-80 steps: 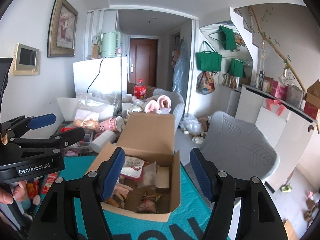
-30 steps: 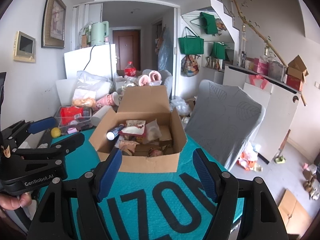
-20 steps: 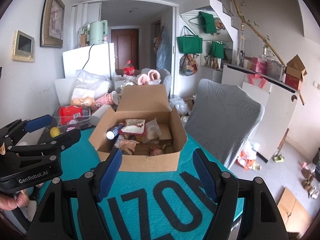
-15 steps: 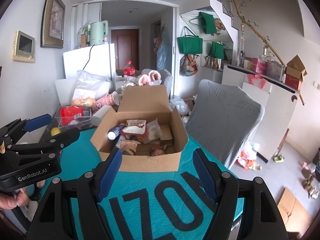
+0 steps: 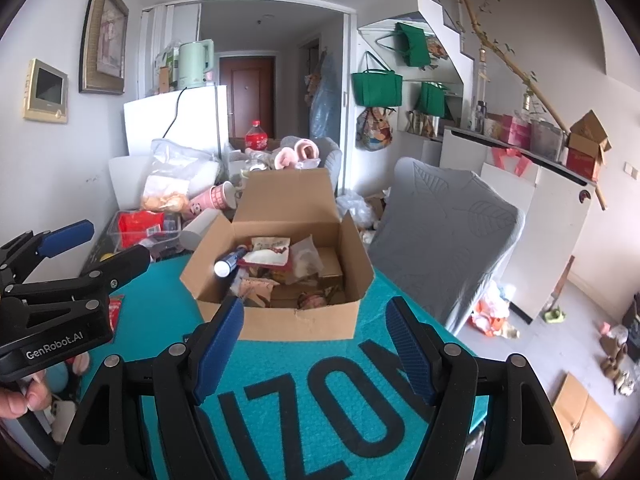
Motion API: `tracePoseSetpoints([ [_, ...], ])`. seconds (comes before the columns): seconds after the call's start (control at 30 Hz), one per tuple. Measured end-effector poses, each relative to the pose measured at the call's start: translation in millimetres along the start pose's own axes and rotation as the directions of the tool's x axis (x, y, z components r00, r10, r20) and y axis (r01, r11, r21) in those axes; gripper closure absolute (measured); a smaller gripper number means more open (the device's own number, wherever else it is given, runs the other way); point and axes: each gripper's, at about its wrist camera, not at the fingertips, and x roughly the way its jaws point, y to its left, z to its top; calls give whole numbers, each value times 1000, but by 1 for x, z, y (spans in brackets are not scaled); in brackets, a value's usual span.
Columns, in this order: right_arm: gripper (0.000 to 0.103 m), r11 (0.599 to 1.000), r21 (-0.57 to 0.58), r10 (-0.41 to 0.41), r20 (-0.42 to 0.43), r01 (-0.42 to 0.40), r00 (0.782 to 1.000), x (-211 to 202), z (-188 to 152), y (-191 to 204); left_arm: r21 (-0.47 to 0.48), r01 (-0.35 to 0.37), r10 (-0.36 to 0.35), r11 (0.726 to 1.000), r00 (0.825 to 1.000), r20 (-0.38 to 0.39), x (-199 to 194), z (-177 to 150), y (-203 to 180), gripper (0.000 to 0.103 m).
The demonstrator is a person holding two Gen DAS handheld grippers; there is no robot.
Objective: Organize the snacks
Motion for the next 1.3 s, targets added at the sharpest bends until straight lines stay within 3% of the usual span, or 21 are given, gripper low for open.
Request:
tracePoseSetpoints([
  [1.3,25,1000,-1,-20,-30,20,999,6,-6,-3,19,-20,20,1000,1000,-21,9,-2,-1,20],
])
